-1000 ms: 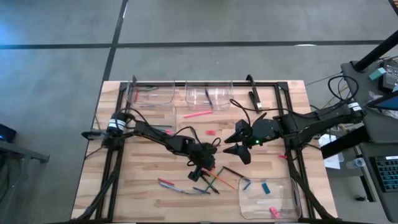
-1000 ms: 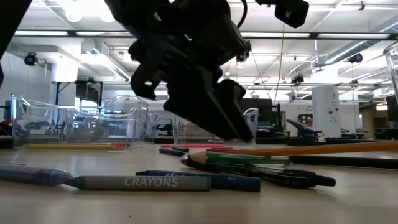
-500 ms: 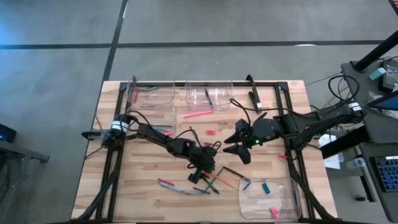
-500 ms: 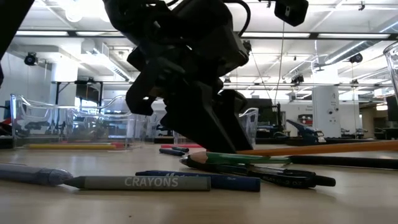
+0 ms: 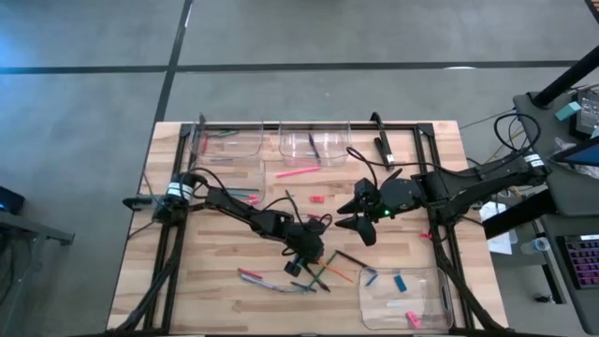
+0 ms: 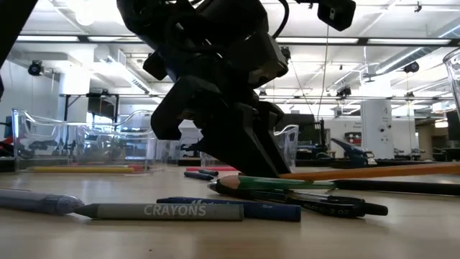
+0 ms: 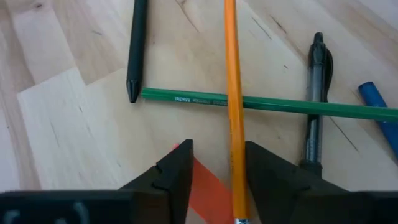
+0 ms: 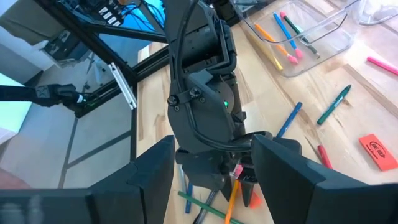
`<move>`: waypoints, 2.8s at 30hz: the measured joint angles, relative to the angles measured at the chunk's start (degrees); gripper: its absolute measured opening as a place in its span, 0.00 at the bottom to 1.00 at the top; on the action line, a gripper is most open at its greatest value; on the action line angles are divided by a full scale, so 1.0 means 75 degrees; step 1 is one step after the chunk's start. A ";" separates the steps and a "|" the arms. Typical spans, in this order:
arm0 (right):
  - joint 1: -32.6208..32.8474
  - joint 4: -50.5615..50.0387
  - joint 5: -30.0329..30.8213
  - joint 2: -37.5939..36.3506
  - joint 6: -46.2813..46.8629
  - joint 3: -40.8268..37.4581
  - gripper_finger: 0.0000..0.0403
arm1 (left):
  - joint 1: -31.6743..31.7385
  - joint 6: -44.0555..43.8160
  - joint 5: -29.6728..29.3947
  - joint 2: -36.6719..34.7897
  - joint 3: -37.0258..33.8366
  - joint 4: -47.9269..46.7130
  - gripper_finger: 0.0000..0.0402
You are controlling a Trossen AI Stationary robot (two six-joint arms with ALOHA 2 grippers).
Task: Sort crayons/erasers/pens/pencils in bins
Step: Put the yellow pencil into the bottom left transparent bin
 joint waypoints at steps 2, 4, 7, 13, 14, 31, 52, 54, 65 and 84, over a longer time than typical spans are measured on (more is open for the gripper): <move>0.0000 0.0000 0.0002 0.0000 0.0000 0.0000 0.50 | -0.0008 -0.0006 -0.0020 0.0000 0.0000 0.0000 0.26; 0.0000 0.0000 0.0003 0.0000 0.0000 0.0000 0.50 | -0.0016 -0.0014 -0.0045 0.0000 0.0005 -0.0005 0.21; 0.0000 0.0000 0.0008 0.0003 0.0000 0.0000 0.50 | -0.0032 -0.0032 -0.0046 0.0000 0.0022 -0.0027 0.16; 0.0000 0.0000 0.0094 0.0003 0.0003 0.0000 0.50 | -0.0077 -0.0070 0.0032 -0.0016 0.0029 -0.0105 0.06; 0.0000 0.0000 0.0102 0.0003 0.0007 0.0000 0.50 | -0.0078 -0.0081 0.0048 -0.0046 0.0025 -0.0141 0.04; 0.0000 0.0271 0.0125 0.0000 -0.0058 -0.0003 0.50 | 0.0474 -0.0438 -0.0908 -0.2193 0.0070 -0.2444 0.03; -0.0003 0.0405 0.0384 0.0044 -0.0660 -0.0006 0.50 | 0.2109 -0.1117 -0.2770 -0.7764 -0.1344 -0.7716 0.03; -0.0003 0.0403 0.0518 0.0044 -0.0750 -0.0006 0.50 | 0.2178 -0.1277 -0.2876 -0.8250 -0.1628 -0.8006 0.03; -0.0006 0.0402 0.1000 0.0044 -0.0970 -0.0006 0.50 | 0.2239 -0.2327 -0.3193 -1.0187 -0.3362 -0.9117 0.03; -0.0006 0.0393 0.1320 0.0043 -0.0920 -0.0006 0.50 | 0.2248 -0.2430 -0.3643 -0.9527 -0.3689 -0.8644 0.14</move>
